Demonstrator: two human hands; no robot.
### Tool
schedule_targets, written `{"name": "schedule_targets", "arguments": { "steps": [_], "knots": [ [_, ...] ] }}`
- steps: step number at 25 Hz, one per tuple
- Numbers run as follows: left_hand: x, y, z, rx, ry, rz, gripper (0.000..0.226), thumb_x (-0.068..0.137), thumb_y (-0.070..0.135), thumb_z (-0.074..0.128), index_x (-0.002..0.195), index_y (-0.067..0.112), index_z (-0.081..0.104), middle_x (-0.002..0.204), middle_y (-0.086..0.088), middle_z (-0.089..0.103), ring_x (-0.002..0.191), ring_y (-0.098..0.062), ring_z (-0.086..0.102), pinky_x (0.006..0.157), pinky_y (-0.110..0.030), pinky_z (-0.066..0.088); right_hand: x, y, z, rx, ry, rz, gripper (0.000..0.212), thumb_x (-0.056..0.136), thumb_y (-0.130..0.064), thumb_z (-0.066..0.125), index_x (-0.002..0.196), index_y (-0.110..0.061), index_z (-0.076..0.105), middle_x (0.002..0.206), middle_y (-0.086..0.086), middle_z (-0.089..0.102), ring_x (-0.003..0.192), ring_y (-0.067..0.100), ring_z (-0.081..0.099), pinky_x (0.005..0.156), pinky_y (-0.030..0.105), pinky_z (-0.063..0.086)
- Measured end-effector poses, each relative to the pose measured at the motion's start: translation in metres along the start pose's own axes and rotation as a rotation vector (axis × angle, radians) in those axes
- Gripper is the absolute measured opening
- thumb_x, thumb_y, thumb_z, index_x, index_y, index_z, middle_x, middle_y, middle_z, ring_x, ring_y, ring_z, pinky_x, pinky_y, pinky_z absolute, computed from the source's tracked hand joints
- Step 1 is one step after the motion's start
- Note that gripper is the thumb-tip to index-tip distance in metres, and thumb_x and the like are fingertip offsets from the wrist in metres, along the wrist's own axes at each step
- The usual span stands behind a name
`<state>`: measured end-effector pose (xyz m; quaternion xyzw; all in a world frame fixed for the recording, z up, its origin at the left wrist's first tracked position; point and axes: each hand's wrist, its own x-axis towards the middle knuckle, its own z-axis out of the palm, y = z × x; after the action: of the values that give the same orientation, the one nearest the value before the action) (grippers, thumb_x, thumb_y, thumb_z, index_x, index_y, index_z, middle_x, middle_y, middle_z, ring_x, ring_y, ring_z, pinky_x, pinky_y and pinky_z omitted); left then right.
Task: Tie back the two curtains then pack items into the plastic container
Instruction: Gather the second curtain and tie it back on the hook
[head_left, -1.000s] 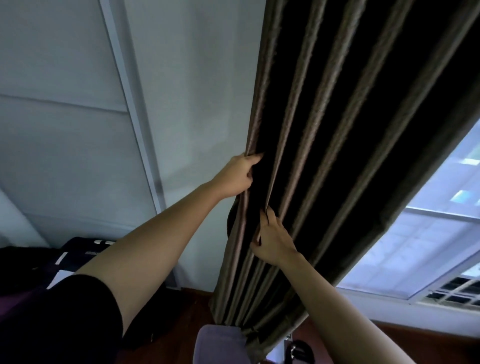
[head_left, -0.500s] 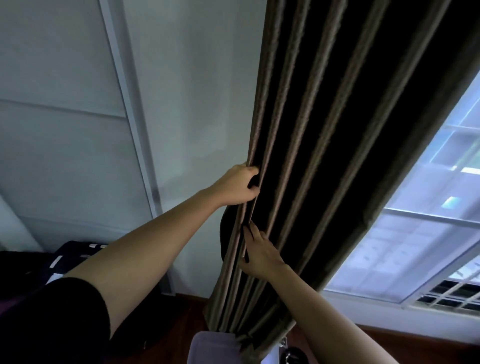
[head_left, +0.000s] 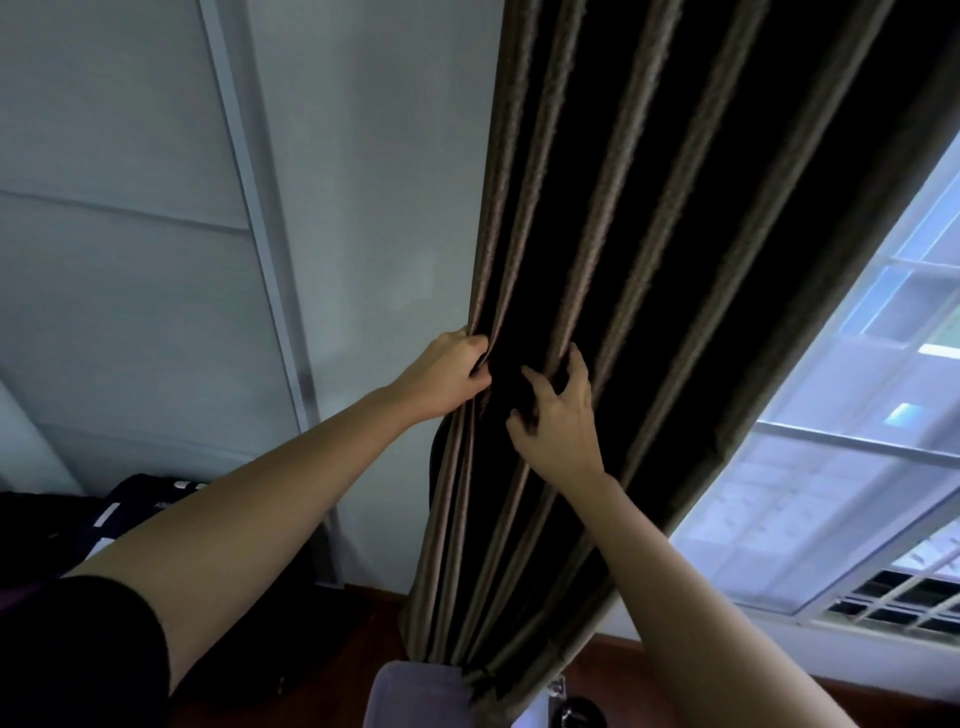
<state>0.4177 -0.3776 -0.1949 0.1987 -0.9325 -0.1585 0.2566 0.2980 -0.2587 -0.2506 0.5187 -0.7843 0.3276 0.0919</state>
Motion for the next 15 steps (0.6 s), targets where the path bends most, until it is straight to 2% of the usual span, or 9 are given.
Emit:
{"name": "schedule_targets", "arguments": {
  "steps": [2, 4, 7, 9, 12, 15],
  "knots": [
    [0.001, 0.001, 0.002, 0.004, -0.008, 0.021, 0.017, 0.088, 0.008, 0.054, 0.072, 0.009, 0.048, 0.079, -0.006, 0.046, 0.065, -0.017, 0.045, 0.063, -0.024, 0.034, 0.022, 0.003, -0.003, 0.009, -0.124, 0.059, 0.069, 0.081, -0.030, 0.063, 0.142, -0.012, 0.035, 0.154, 0.022, 0.005, 0.141, 0.038, 0.013, 0.113, 0.034, 0.017],
    [0.003, 0.001, 0.005, 0.012, 0.000, 0.022, 0.018, 0.088, 0.007, 0.053, 0.072, 0.010, 0.046, 0.078, -0.005, 0.045, 0.065, -0.016, 0.045, 0.063, -0.024, 0.034, 0.028, 0.011, 0.001, 0.020, -0.227, 0.084, 0.077, 0.081, -0.031, 0.062, 0.146, -0.011, 0.026, 0.153, 0.017, 0.015, 0.138, 0.034, 0.022, 0.113, 0.036, 0.024],
    [0.013, 0.000, 0.013, 0.016, -0.034, -0.011, 0.021, 0.089, 0.006, 0.051, 0.070, 0.009, 0.042, 0.067, -0.002, 0.045, 0.057, -0.015, 0.044, 0.059, -0.027, 0.033, 0.002, 0.025, 0.020, -0.007, -0.418, 0.003, 0.081, 0.079, -0.029, 0.060, 0.147, -0.010, 0.020, 0.150, 0.012, 0.023, 0.133, 0.031, 0.033, 0.112, 0.036, 0.032],
    [0.021, 0.001, 0.016, 0.011, -0.073, -0.030, 0.026, 0.089, 0.006, 0.049, 0.066, 0.010, 0.037, 0.061, 0.002, 0.041, 0.051, -0.012, 0.041, 0.055, -0.028, 0.032, -0.021, 0.031, 0.035, -0.050, -0.541, -0.037, 0.084, 0.081, -0.029, 0.059, 0.149, -0.012, 0.013, 0.153, 0.010, 0.017, 0.135, 0.031, 0.031, 0.113, 0.037, 0.031],
    [0.031, 0.006, 0.019, 0.003, -0.140, -0.029, 0.023, 0.090, 0.004, 0.046, 0.068, 0.009, 0.038, 0.060, -0.001, 0.041, 0.050, -0.014, 0.040, 0.052, -0.031, 0.035, -0.039, 0.032, 0.050, -0.085, -0.595, -0.073, 0.083, 0.085, -0.029, 0.056, 0.149, -0.014, 0.006, 0.157, 0.008, 0.004, 0.137, 0.033, 0.026, 0.114, 0.039, 0.028],
    [0.036, 0.014, 0.021, -0.015, -0.191, -0.002, 0.020, 0.090, 0.002, 0.043, 0.071, 0.007, 0.040, 0.061, -0.004, 0.042, 0.049, -0.015, 0.038, 0.051, -0.032, 0.035, -0.038, 0.034, 0.049, -0.095, -0.596, -0.071, 0.080, 0.086, -0.030, 0.053, 0.149, -0.013, 0.008, 0.157, 0.011, 0.004, 0.136, 0.036, 0.026, 0.114, 0.040, 0.027]
  ]
}}
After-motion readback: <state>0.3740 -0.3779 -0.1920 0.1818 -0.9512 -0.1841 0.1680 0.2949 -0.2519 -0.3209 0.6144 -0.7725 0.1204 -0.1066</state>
